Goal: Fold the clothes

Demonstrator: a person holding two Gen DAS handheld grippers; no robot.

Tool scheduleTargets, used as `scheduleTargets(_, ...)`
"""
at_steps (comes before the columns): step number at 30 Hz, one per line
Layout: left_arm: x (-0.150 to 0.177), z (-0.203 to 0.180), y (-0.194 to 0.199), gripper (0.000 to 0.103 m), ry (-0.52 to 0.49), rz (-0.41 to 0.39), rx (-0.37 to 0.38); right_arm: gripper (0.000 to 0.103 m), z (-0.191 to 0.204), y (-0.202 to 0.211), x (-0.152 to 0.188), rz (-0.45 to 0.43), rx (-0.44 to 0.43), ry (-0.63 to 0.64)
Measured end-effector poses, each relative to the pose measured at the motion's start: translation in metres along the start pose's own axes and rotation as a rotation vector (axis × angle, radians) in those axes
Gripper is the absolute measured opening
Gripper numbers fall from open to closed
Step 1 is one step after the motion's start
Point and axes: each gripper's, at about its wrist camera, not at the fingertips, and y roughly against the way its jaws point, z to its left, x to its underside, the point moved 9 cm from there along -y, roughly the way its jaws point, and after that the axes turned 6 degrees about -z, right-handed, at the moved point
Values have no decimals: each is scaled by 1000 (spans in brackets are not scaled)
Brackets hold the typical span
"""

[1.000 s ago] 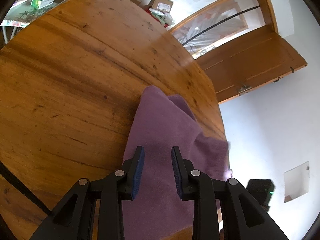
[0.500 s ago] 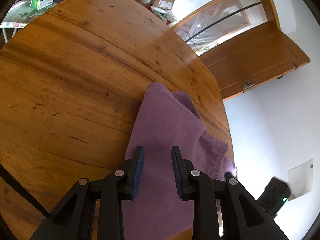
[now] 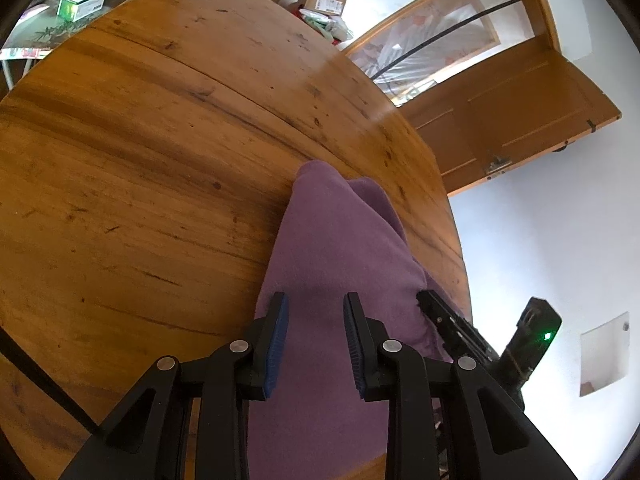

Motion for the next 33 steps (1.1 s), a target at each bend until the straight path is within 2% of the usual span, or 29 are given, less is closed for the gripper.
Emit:
scheduleTargets(4,-1,-1,0,29,-1,1,0,34,6,7,-3,-10,12,18)
scheduleTargets(8,0,0,5,29,0,-7,-2,34,37,43,-10,-129,-19,122)
scheduleTargets(12,6,1,10,29,4,-3,6,34,65,52,16,-96,-116,163)
scheduleTargets(16,14,5,14,29,5,6,1,34,72,50,47,-65,-49,274)
scheduleTargets(18,20,6,15,29,0,15,-1,33,71,56,51,-88,-45,269)
scheduleTargets(22,28,9,18,29,5,25,-1,33,74,60,50,-79,-24,268)
scheduleTargets(24,30,9,19,29,6,27,1,33,82,64,49,-88,-52,280)
scheduleTargets(26,33,10,19,29,5,32,0,33,89,61,55,-60,-82,290)
scheduleTargets(33,45,11,15,29,-36,71,-41,33,91,61,73,-17,-27,322)
